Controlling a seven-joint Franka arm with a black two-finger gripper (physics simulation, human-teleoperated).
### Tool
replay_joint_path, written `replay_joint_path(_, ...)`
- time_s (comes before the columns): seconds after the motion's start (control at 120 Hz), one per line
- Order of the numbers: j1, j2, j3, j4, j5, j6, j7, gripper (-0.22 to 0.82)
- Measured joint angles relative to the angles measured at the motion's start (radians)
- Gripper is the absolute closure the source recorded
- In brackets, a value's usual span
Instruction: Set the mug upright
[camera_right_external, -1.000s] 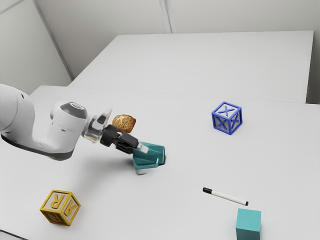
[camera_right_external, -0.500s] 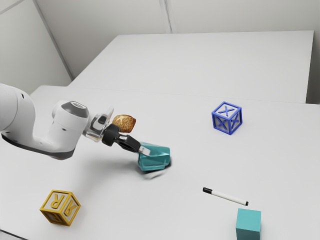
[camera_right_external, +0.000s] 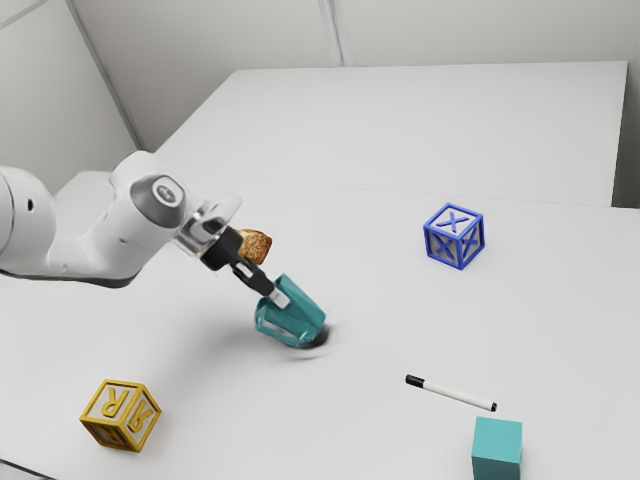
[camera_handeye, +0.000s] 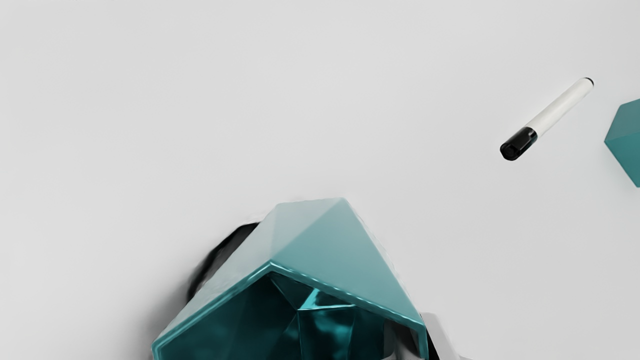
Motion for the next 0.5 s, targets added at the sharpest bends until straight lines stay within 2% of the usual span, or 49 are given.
replay_joint_path(0.275, -0.009, -0.019, -0.070, 0.050, 0.526, 0.092, -0.222, 0.79)
replay_joint_path(0.5, -0.027, -0.014, -0.104, 0.026, 0.731, 0.178, -0.380, 0.79)
